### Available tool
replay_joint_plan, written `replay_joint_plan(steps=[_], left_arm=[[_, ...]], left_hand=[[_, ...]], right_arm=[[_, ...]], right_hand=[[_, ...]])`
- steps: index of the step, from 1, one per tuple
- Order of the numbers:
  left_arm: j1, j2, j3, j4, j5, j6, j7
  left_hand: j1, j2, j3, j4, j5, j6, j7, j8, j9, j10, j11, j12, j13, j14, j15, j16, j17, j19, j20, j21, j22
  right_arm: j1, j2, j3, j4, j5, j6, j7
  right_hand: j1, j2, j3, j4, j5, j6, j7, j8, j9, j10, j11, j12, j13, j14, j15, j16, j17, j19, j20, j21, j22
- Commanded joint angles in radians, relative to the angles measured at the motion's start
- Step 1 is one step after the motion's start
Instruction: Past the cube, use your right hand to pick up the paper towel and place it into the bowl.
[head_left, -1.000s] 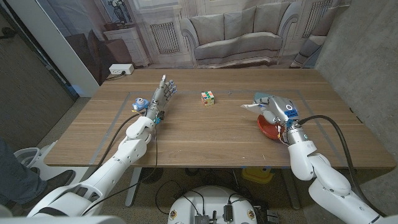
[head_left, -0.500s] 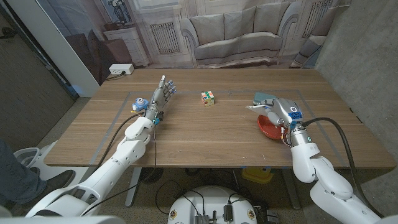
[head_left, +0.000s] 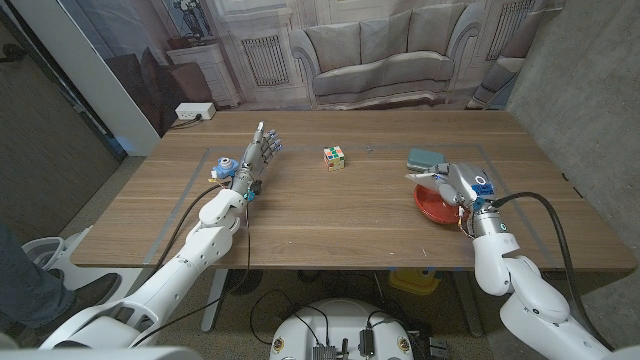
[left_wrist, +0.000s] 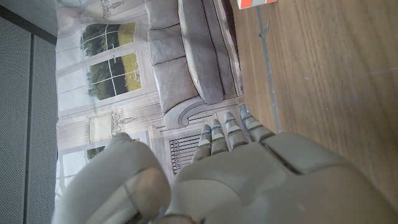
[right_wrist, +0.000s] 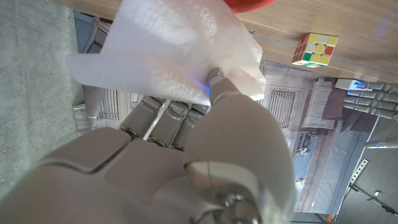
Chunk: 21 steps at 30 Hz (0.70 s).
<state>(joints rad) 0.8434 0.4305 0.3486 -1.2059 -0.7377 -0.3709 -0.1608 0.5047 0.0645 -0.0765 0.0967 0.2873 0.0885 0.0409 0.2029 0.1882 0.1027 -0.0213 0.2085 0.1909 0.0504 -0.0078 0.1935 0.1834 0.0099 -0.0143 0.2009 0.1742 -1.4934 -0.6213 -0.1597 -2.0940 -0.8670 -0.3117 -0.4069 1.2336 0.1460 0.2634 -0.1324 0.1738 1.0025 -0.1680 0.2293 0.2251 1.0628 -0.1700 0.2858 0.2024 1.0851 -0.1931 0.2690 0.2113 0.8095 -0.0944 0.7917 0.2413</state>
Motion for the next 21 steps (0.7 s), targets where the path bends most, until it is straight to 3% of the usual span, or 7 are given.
replay_joint_plan(steps=[1, 21], left_arm=[[0.004, -0.001, -0.001, 0.0, -0.002, -0.002, 0.005], [-0.002, -0.01, 0.001, 0.015, -0.003, -0.006, 0.005]], left_hand=[[0.003, 0.005, -0.004, 0.002, -0.003, 0.008, 0.002, 0.0, 0.003, 0.006, -0.001, -0.003, 0.002, 0.011, 0.0, -0.003, 0.002, 0.004, 0.006, -0.001, 0.006], [0.004, 0.006, -0.008, 0.002, -0.003, 0.007, 0.003, 0.0, 0.003, 0.004, 0.0, -0.004, 0.002, 0.01, 0.001, -0.003, 0.002, 0.004, 0.006, -0.001, 0.006]], right_arm=[[-0.017, 0.008, 0.018, 0.023, 0.032, -0.03, -0.001], [0.013, -0.006, 0.0, 0.058, 0.073, -0.07, 0.038]], right_hand=[[0.003, 0.006, -0.006, -0.002, 0.005, 0.007, -0.002, -0.003, 0.006, 0.007, 0.001, 0.0, 0.004, 0.011, -0.045, -0.004, 0.005, -0.006, -0.119, 0.006, 0.002], [0.001, 0.007, -0.008, -0.001, 0.006, 0.008, -0.003, -0.005, 0.006, 0.009, 0.001, -0.003, 0.005, 0.012, -0.045, -0.006, 0.005, -0.013, -0.119, 0.016, -0.002]])
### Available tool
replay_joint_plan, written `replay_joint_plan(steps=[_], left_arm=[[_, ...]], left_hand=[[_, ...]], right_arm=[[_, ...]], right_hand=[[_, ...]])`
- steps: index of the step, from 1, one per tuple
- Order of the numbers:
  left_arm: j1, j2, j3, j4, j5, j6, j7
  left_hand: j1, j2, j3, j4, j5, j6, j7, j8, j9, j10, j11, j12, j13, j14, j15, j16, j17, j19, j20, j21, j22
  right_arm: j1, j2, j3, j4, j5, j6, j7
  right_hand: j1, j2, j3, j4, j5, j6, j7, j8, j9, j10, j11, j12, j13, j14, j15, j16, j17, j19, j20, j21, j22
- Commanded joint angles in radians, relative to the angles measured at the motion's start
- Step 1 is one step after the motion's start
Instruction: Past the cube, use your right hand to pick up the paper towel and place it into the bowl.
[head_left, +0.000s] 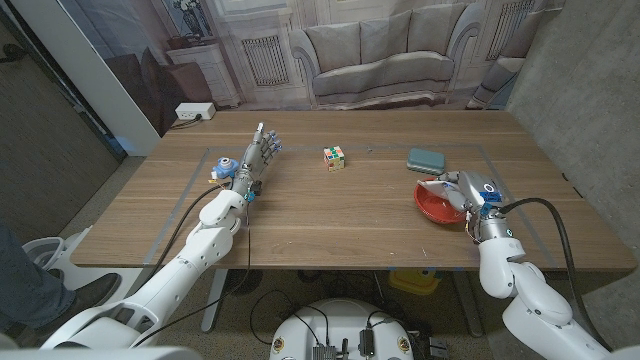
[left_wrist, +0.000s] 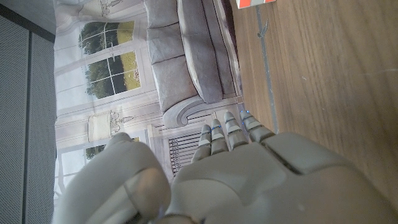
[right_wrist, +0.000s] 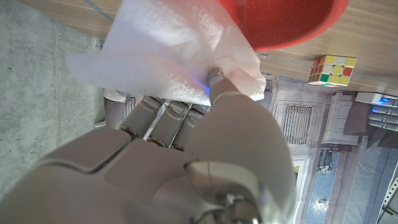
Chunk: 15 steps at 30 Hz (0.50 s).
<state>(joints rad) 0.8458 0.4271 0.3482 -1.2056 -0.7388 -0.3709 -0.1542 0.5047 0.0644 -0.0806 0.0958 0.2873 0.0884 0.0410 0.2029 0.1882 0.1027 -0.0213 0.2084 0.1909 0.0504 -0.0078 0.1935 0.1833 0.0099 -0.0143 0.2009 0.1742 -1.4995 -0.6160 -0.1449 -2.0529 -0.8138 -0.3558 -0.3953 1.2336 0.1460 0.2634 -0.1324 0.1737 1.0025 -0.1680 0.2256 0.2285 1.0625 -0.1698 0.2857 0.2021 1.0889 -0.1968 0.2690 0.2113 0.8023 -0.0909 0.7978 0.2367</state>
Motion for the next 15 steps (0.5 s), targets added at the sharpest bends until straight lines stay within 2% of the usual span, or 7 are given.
replay_joint_plan(steps=[1, 15], left_arm=[[-0.006, -0.008, 0.001, 0.017, -0.001, -0.007, -0.003], [-0.021, -0.019, 0.001, 0.045, -0.01, -0.014, -0.027]], left_hand=[[0.004, 0.006, -0.004, 0.003, -0.003, 0.008, 0.003, 0.0, 0.003, 0.005, 0.001, -0.004, 0.002, 0.01, 0.001, -0.003, 0.002, 0.004, 0.006, -0.001, 0.006], [0.005, 0.007, -0.006, 0.003, -0.003, 0.009, 0.004, 0.0, 0.003, 0.005, -0.003, -0.004, 0.002, 0.011, 0.001, -0.003, 0.002, 0.004, 0.007, 0.0, 0.006]], right_arm=[[0.021, -0.012, -0.017, 0.016, 0.02, -0.031, 0.031], [0.037, -0.028, -0.047, 0.004, 0.031, -0.079, 0.086]], right_hand=[[0.001, 0.006, -0.008, -0.001, 0.006, 0.009, -0.002, -0.001, 0.003, 0.008, 0.001, -0.004, 0.005, 0.008, -0.041, -0.006, 0.005, -0.006, -0.122, 0.011, 0.002], [-0.002, 0.006, -0.01, 0.001, 0.007, 0.007, -0.006, -0.003, 0.003, 0.007, 0.001, -0.008, 0.006, 0.003, -0.041, -0.011, 0.004, -0.017, -0.121, 0.015, -0.002]])
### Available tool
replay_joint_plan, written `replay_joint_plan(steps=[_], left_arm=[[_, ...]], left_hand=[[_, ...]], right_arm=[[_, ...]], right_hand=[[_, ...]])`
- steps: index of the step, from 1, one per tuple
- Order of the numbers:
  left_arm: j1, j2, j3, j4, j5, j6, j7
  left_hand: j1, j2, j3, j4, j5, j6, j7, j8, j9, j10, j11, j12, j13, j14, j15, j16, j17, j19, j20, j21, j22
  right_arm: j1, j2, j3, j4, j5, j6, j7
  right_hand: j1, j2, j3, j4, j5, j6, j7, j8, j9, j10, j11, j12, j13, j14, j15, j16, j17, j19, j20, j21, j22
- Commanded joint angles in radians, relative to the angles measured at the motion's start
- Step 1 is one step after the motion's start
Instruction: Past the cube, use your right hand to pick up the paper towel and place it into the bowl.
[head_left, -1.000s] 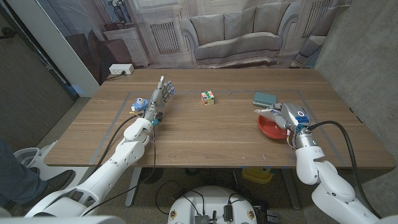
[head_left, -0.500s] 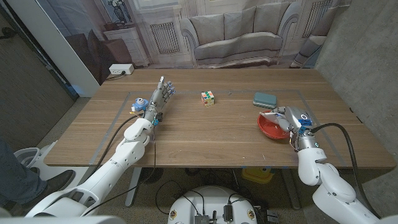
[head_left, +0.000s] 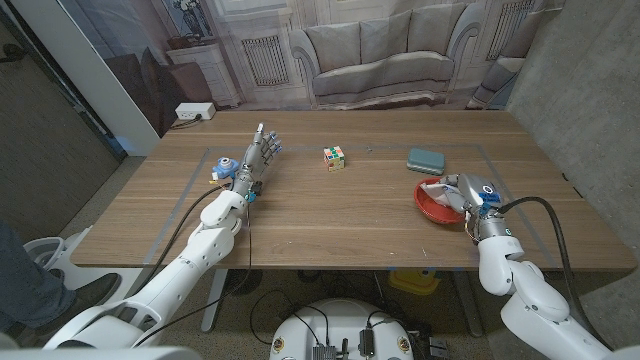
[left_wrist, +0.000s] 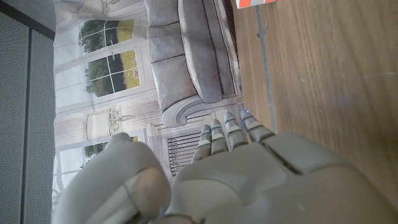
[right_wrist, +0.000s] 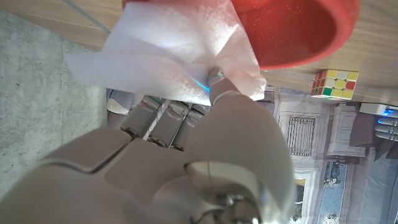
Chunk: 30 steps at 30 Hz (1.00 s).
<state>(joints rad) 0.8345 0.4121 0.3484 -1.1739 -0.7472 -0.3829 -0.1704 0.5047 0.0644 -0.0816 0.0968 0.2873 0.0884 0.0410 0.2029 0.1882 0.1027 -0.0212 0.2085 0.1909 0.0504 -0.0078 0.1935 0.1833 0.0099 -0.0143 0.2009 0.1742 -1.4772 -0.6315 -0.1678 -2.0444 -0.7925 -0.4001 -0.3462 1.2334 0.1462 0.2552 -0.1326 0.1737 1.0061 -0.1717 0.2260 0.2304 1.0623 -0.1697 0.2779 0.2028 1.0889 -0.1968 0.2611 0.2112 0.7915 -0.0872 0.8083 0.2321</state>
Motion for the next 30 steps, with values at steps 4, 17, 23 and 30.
replay_joint_plan(steps=[4, 17, 23, 30], left_arm=[[-0.01, -0.002, -0.001, 0.011, -0.002, -0.001, -0.011], [-0.009, -0.004, -0.003, 0.018, -0.007, 0.0, -0.019], [-0.002, -0.003, -0.006, 0.014, -0.01, -0.002, -0.017], [0.005, -0.003, -0.009, 0.011, -0.012, -0.007, -0.016]], left_hand=[[0.005, 0.007, -0.006, 0.001, -0.003, 0.008, 0.003, -0.001, 0.003, 0.006, 0.0, -0.004, 0.002, 0.011, 0.001, -0.003, 0.002, 0.004, 0.007, -0.001, 0.006], [0.006, 0.008, -0.008, 0.001, -0.003, 0.008, 0.003, -0.001, 0.003, 0.007, -0.001, -0.003, 0.002, 0.012, 0.002, -0.002, 0.002, 0.003, 0.006, -0.001, 0.006], [0.006, 0.009, -0.008, 0.001, -0.004, 0.01, 0.003, 0.0, 0.003, 0.006, 0.0, -0.004, 0.002, 0.011, 0.001, -0.003, 0.002, 0.003, 0.006, -0.001, 0.006], [0.006, 0.009, -0.009, 0.001, -0.004, 0.01, 0.003, 0.0, 0.003, 0.007, 0.001, -0.004, 0.002, 0.012, 0.001, -0.003, 0.002, 0.003, 0.006, -0.001, 0.006]], right_arm=[[0.019, -0.017, -0.036, -0.011, 0.013, -0.054, 0.063], [0.037, -0.03, -0.068, -0.01, 0.021, -0.073, 0.09], [0.04, -0.035, -0.074, -0.01, 0.022, -0.075, 0.087], [0.029, -0.043, -0.067, -0.026, 0.031, -0.077, 0.088]], right_hand=[[-0.003, 0.006, -0.002, 0.002, 0.008, 0.004, -0.003, -0.004, 0.002, 0.007, 0.0, -0.001, 0.005, 0.002, -0.041, -0.004, 0.004, -0.008, -0.125, 0.007, 0.002], [-0.005, 0.008, -0.002, 0.003, 0.009, 0.004, -0.003, -0.005, 0.002, 0.009, 0.001, -0.003, 0.005, 0.0, -0.041, -0.006, 0.005, -0.016, -0.125, 0.013, -0.002], [-0.006, 0.008, -0.003, 0.003, 0.01, 0.005, -0.003, -0.006, 0.002, 0.01, 0.001, -0.004, 0.005, -0.001, -0.041, -0.007, 0.005, -0.018, -0.125, 0.016, -0.003], [-0.03, -0.006, -0.015, 0.01, 0.01, -0.017, -0.007, -0.015, 0.003, -0.009, 0.004, -0.018, 0.006, -0.03, -0.04, -0.025, 0.001, -0.042, -0.119, 0.024, -0.014]])
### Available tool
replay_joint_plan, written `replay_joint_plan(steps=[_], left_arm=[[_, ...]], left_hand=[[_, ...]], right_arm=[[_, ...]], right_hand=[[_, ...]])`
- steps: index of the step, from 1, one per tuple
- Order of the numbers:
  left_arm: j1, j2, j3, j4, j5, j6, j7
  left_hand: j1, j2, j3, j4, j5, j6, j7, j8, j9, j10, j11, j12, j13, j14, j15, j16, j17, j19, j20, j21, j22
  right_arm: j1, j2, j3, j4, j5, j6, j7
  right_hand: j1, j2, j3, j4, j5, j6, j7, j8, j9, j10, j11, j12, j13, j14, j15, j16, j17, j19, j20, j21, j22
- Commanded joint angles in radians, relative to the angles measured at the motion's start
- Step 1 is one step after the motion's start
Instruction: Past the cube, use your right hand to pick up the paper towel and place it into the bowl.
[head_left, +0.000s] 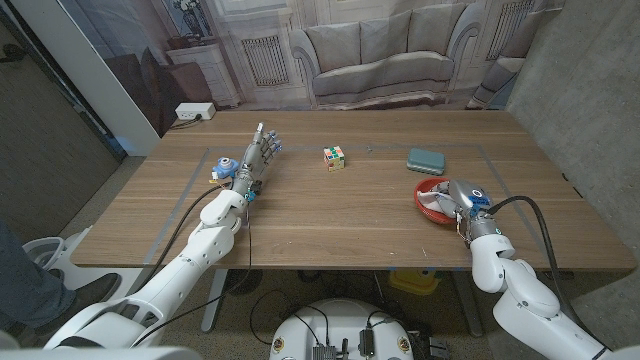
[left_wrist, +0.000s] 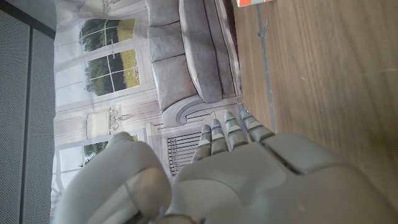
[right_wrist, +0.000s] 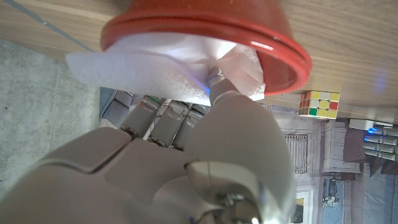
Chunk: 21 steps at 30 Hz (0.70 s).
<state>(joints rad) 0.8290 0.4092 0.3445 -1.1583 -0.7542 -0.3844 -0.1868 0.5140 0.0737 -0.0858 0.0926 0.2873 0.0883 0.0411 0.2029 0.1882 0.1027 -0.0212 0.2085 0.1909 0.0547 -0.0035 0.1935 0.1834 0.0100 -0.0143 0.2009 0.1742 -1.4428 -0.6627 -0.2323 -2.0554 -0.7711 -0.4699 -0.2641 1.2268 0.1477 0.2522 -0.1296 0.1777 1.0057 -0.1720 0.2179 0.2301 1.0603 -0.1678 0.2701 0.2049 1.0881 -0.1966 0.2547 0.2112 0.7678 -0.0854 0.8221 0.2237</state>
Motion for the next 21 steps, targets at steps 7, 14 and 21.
replay_joint_plan(steps=[7, 14, 21], left_arm=[[0.013, -0.001, -0.005, -0.004, -0.006, -0.011, -0.004], [0.013, -0.005, -0.004, 0.003, -0.008, -0.011, -0.008], [0.013, -0.005, -0.003, 0.006, -0.008, -0.011, -0.01]], left_hand=[[-0.002, 0.001, -0.006, 0.005, -0.004, 0.009, 0.003, -0.001, 0.003, 0.006, -0.001, -0.004, 0.002, 0.006, -0.003, -0.003, 0.002, 0.002, 0.007, -0.001, 0.006], [-0.002, 0.001, -0.007, 0.005, -0.004, 0.01, 0.002, 0.0, 0.003, 0.006, 0.001, -0.004, 0.002, 0.006, -0.003, -0.003, 0.002, 0.0, 0.008, -0.002, 0.006], [-0.001, 0.002, -0.008, 0.005, -0.004, 0.01, 0.002, -0.001, 0.003, 0.006, -0.002, -0.004, 0.002, 0.007, -0.002, -0.003, 0.002, -0.001, 0.009, -0.002, 0.006]], right_arm=[[-0.019, -0.024, 0.01, -0.032, 0.018, -0.003, 0.014], [-0.026, -0.034, 0.017, -0.045, 0.022, -0.007, 0.033], [-0.03, -0.036, 0.022, -0.05, 0.021, -0.006, 0.033]], right_hand=[[-0.118, -0.048, -0.053, 0.04, -0.004, -0.064, -0.001, -0.017, 0.005, -0.039, -0.001, -0.03, 0.005, -0.066, -0.033, -0.039, -0.004, -0.055, -0.119, 0.006, -0.029], [-0.163, -0.072, -0.074, 0.052, -0.002, -0.082, 0.0, -0.019, 0.004, -0.062, 0.003, -0.038, 0.01, -0.088, -0.032, -0.047, -0.005, -0.065, -0.119, -0.002, -0.037], [-0.214, -0.093, -0.093, 0.065, 0.005, -0.114, 0.001, -0.022, 0.004, -0.106, 0.005, -0.05, 0.016, -0.131, -0.028, -0.055, -0.004, -0.086, -0.119, -0.021, -0.043]])
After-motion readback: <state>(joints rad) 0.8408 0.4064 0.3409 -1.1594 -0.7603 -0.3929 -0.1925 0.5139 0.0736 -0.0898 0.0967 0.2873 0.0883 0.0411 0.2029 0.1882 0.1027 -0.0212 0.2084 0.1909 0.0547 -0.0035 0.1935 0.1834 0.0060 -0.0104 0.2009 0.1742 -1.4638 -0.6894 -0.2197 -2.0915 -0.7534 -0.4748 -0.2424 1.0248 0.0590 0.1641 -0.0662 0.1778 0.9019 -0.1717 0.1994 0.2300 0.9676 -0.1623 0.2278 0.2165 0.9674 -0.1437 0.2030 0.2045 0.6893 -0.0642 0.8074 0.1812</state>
